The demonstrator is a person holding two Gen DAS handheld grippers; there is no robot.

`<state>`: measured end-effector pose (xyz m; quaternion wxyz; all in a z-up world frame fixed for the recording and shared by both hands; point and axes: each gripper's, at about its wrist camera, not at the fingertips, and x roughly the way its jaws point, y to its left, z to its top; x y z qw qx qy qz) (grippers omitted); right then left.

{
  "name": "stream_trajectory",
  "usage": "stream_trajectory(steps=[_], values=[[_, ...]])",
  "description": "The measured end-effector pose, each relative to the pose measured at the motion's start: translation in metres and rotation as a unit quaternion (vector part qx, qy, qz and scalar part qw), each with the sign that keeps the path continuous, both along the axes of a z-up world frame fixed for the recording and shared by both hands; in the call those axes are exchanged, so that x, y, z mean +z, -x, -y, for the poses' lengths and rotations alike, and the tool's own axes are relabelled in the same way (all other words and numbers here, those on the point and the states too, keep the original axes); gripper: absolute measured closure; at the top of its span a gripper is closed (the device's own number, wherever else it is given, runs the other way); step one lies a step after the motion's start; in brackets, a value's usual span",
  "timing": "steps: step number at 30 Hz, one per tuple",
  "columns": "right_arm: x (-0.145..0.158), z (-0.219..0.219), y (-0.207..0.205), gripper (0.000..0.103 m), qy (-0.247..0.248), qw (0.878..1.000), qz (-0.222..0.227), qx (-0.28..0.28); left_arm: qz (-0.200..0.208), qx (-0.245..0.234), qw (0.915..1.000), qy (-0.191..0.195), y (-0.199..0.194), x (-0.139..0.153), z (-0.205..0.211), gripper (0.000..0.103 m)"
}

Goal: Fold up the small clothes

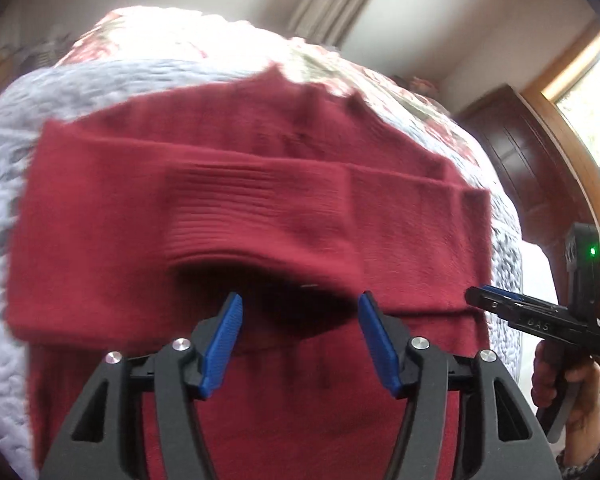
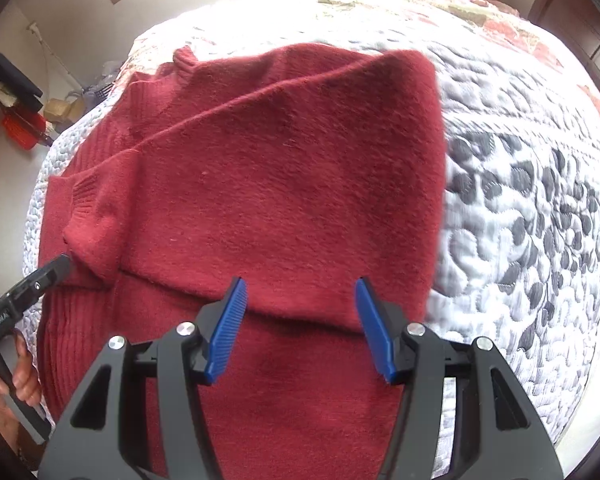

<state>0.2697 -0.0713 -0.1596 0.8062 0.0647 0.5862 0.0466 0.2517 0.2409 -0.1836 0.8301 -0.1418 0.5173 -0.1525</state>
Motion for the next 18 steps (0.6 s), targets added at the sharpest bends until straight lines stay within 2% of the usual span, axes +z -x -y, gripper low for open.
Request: stream_trajectory(steps=[5,7,9,14,16,18], values=[[0.018,-0.055,-0.014,0.047,0.007,0.998,0.012,0.064,0.022,0.077,0.9943,-0.071,-0.01,0.023,-0.075,0.041],[0.025,-0.09,-0.02,0.047,0.012,0.995,0.017,0.1,0.008,0.096,0.9892,-0.111,-0.022,0.022,-0.093,0.041],[0.031,-0.122,-0.023,0.049,0.01,0.99,0.027,0.135,-0.015,0.089,0.9842,-0.152,-0.037,0.013,-0.103,0.041],[0.028,-0.201,-0.03,0.049,0.03,0.976,0.034,0.211,-0.073,0.087,0.9809,-0.158,-0.048,-0.022,-0.125,0.041],[0.014,-0.221,-0.034,0.049,0.051,0.973,0.024,0.222,-0.085,0.086,0.9809,-0.153,-0.046,-0.036,-0.129,0.04],[-0.001,-0.229,-0.041,0.055,0.079,0.972,0.015,0.221,-0.084,0.087,0.9819,-0.145,-0.044,-0.04,-0.133,0.039]])
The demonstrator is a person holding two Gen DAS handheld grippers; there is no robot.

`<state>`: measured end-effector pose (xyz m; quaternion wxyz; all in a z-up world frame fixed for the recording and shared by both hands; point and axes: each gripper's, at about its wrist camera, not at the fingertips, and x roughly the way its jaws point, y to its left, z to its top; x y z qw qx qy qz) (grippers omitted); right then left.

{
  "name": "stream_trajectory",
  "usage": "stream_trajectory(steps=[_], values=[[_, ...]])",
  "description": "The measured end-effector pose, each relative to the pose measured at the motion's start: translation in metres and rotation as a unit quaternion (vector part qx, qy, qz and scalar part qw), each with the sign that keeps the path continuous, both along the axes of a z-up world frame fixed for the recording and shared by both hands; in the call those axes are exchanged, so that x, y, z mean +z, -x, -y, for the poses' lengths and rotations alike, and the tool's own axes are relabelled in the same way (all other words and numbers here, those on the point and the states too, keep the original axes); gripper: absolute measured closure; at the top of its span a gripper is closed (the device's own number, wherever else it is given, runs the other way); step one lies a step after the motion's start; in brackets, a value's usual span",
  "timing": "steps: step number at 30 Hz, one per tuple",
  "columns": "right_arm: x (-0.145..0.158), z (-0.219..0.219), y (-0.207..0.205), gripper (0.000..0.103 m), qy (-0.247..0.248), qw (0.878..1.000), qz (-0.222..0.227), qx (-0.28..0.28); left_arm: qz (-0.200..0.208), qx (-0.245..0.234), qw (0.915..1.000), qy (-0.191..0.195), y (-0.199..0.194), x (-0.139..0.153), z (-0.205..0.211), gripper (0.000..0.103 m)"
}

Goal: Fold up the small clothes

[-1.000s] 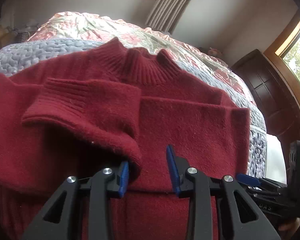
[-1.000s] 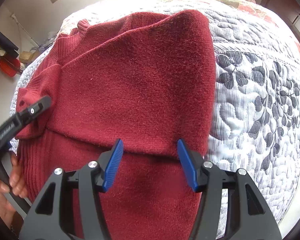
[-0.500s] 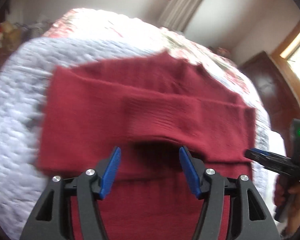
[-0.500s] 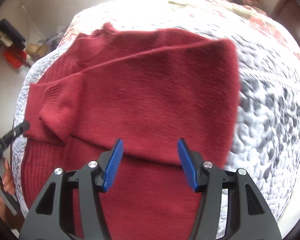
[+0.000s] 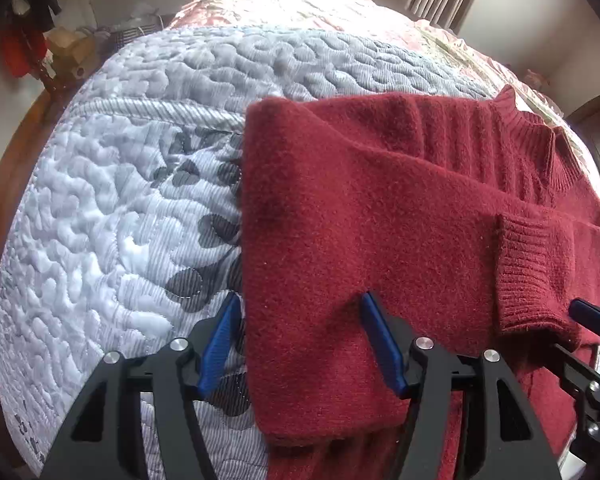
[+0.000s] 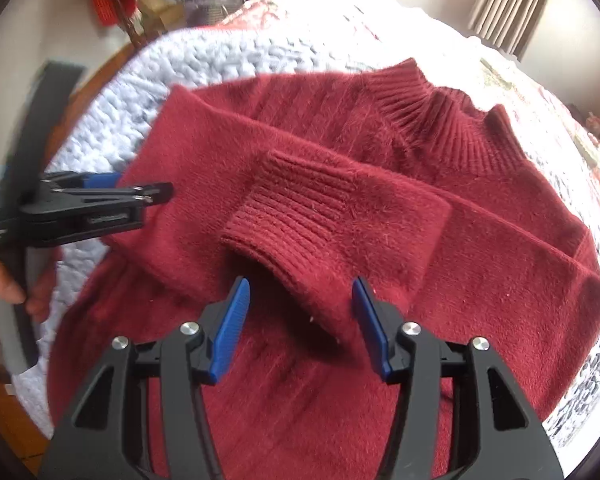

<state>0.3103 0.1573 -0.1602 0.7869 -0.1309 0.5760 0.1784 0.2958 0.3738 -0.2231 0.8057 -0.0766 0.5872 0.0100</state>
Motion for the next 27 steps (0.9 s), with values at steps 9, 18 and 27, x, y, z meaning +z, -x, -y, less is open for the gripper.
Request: stream_trajectory(steps=[9,18,27], values=[[-0.004,0.027,-0.018,0.096,-0.083,0.994,-0.027,-0.072,0.003,0.001,0.9999,0.012,0.001,-0.003,-0.007,0.037],[0.005,0.164,0.014,0.076,-0.157,0.956,-0.02,-0.248,0.003,0.006,1.0,0.004,-0.004,-0.006,-0.003,0.036],[-0.008,0.234,0.03,0.05,-0.203,0.933,-0.021,-0.295,0.028,0.003,0.9995,-0.017,0.009,0.021,-0.003,0.035]])
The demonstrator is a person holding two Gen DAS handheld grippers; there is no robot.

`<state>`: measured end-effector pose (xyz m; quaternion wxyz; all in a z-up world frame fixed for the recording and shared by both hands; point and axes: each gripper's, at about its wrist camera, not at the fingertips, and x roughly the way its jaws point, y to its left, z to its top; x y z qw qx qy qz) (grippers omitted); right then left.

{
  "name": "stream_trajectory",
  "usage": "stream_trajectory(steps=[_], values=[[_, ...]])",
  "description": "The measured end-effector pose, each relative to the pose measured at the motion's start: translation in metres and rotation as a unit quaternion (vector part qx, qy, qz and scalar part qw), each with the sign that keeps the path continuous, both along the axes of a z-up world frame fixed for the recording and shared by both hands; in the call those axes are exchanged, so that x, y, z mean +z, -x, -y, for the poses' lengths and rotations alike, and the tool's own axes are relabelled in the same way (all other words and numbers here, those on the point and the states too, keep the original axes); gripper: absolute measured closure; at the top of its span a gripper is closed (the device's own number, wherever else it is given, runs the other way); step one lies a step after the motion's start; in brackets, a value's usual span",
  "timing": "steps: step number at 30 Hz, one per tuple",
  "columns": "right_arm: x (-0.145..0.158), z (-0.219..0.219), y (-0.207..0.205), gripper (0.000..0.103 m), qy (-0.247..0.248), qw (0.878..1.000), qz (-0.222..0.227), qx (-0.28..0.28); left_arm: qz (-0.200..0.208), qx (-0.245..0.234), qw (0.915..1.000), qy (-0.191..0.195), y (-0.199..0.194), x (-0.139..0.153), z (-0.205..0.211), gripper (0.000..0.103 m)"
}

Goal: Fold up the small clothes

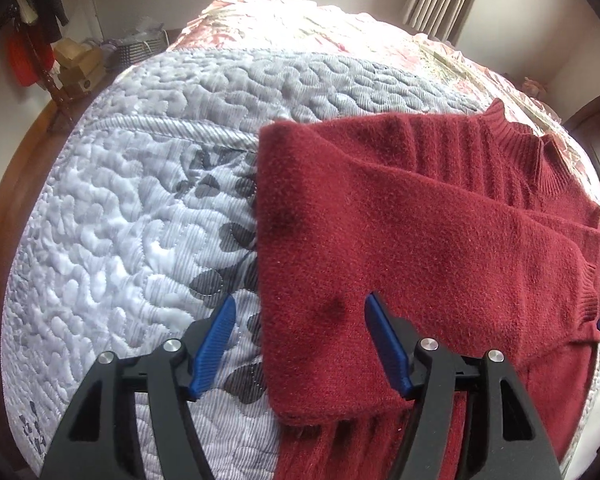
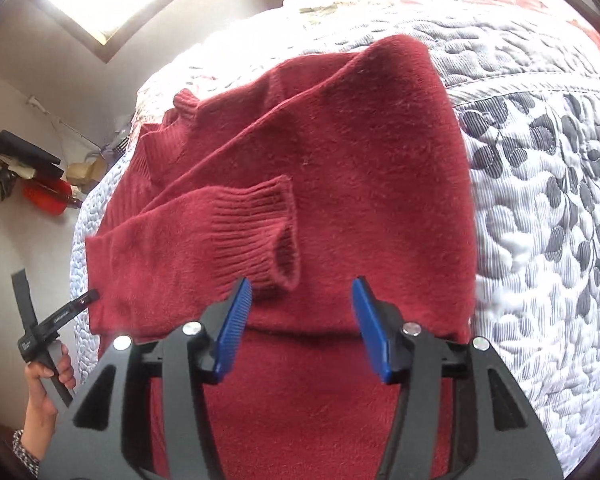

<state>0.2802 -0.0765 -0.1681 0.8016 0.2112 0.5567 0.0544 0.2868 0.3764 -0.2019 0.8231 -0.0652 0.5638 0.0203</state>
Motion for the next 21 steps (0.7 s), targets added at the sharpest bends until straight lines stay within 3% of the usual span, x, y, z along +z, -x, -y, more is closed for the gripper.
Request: stream_trajectory(steps=[4,8,12,15,21], values=[[-0.008,-0.005,-0.022,0.05,-0.018,1.0,-0.004,0.018,0.006,0.005,1.0,0.0,0.006,0.009,-0.004,0.035],[-0.015,-0.009,-0.042,0.051,0.005,0.999,-0.011,0.042,0.005,0.001,0.9998,-0.017,0.007,0.01,-0.003,0.031],[-0.008,-0.029,-0.048,0.075,0.087,0.993,-0.012,0.08,-0.007,0.007,0.9998,-0.015,0.007,0.004,-0.001,0.031],[0.003,-0.042,-0.041,0.083,0.134,0.985,0.01,0.111,-0.011,0.013,0.9998,-0.014,0.006,0.0,0.002,0.031],[-0.002,-0.045,-0.042,0.097,0.131,0.983,0.006,0.131,-0.02,0.016,0.9996,-0.014,-0.003,-0.006,0.008,0.031]])
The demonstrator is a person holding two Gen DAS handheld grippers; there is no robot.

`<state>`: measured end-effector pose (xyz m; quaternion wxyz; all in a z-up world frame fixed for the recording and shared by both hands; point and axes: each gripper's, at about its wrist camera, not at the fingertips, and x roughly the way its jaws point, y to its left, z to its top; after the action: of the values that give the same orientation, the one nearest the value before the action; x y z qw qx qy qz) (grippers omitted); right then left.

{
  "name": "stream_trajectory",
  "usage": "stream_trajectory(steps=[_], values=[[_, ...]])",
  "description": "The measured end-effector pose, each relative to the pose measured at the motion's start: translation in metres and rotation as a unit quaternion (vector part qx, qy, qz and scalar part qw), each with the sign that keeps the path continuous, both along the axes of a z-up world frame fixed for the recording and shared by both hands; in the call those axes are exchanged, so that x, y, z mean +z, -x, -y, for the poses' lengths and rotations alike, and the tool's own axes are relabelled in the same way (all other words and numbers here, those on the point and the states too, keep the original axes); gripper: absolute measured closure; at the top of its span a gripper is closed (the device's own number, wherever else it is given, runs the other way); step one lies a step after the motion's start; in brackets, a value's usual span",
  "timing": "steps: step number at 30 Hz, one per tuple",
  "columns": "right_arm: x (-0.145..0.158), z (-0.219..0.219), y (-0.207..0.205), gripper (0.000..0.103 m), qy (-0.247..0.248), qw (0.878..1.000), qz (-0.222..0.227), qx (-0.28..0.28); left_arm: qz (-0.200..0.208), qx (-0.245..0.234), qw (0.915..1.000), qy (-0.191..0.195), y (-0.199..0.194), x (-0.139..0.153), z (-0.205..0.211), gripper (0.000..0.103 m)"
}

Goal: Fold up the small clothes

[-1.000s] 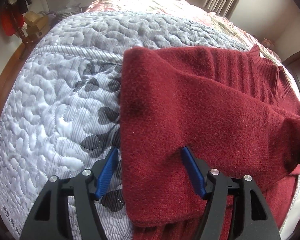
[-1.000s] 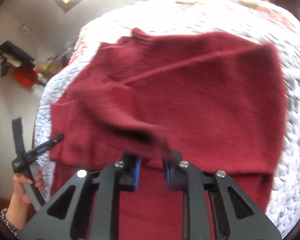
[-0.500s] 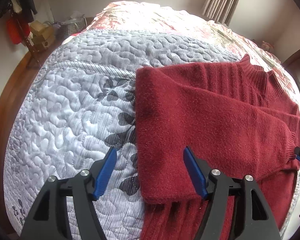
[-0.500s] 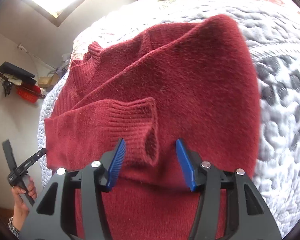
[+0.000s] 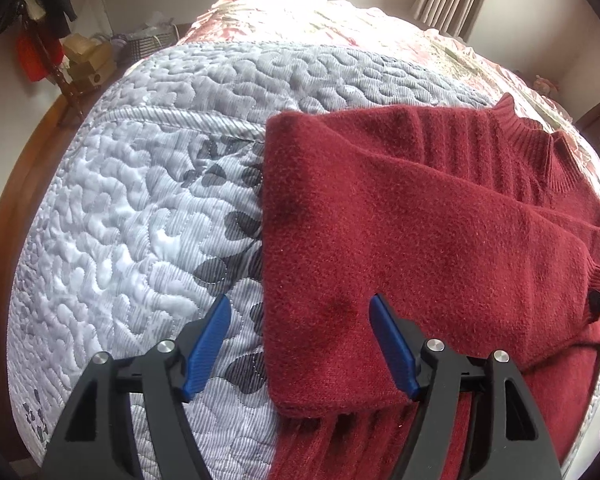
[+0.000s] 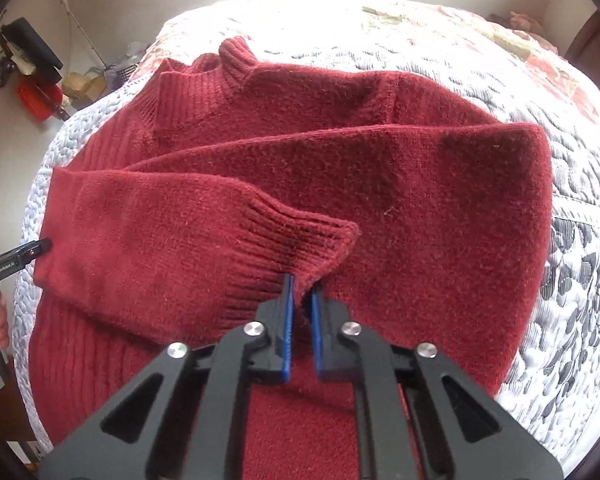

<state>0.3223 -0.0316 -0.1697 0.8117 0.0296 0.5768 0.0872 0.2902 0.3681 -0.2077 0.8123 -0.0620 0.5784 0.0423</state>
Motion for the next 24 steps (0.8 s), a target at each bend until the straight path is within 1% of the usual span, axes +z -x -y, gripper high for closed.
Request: stream_trajectory(steps=[2,4,6,7,8,10,12,14,16,17,18,20,22,24], values=[[0.006,0.002,0.0,0.098,-0.019,1.0,0.003,0.0,0.0,-0.001,1.0,-0.001,-0.002,0.001,0.002,0.031],[0.023,0.012,0.0,0.098,-0.041,0.999,0.022,-0.006,0.007,-0.005,1.0,-0.003,-0.004,0.005,0.004,0.031],[0.04,0.027,0.002,0.098,-0.077,0.996,0.036,-0.019,0.016,-0.005,0.9998,-0.008,-0.005,0.011,0.005,0.031],[0.049,0.035,0.004,0.098,-0.085,0.995,0.044,-0.026,0.019,-0.004,0.9998,-0.01,-0.006,0.012,0.005,0.031],[0.054,0.041,0.007,0.098,-0.077,0.995,0.053,-0.031,0.021,-0.001,0.9997,-0.01,-0.009,0.014,0.006,0.03],[0.065,0.054,0.012,0.098,-0.043,0.996,0.073,-0.042,0.021,0.002,0.9997,-0.008,-0.015,0.013,0.008,0.03],[0.06,0.067,0.015,0.098,-0.019,0.995,0.073,-0.06,0.02,-0.001,0.9998,-0.007,-0.021,0.009,0.014,0.03],[0.044,0.082,0.012,0.098,-0.022,0.996,0.049,-0.078,0.016,-0.008,0.9997,-0.015,-0.027,0.002,0.023,0.03],[0.019,0.088,0.011,0.096,-0.022,0.996,0.022,-0.085,0.004,-0.01,0.9996,-0.027,-0.032,-0.008,0.03,0.03],[0.011,0.089,0.011,0.093,-0.02,0.996,0.012,-0.085,-0.001,-0.011,0.9995,-0.029,-0.036,-0.012,0.034,0.03],[0.009,0.094,0.014,0.089,-0.02,0.996,0.01,-0.085,-0.001,-0.011,0.9995,-0.029,-0.037,-0.013,0.035,0.03],[0.012,0.096,0.018,0.083,-0.036,0.995,0.019,-0.092,0.002,-0.011,0.9996,-0.028,-0.039,-0.012,0.037,0.03],[0.016,0.098,0.02,0.082,-0.036,0.995,0.025,-0.092,0.006,-0.012,0.9995,-0.029,-0.041,-0.011,0.038,0.03],[0.009,0.098,0.018,0.087,-0.023,0.996,0.016,-0.089,0.002,-0.015,0.9992,-0.037,-0.046,-0.013,0.039,0.026]])
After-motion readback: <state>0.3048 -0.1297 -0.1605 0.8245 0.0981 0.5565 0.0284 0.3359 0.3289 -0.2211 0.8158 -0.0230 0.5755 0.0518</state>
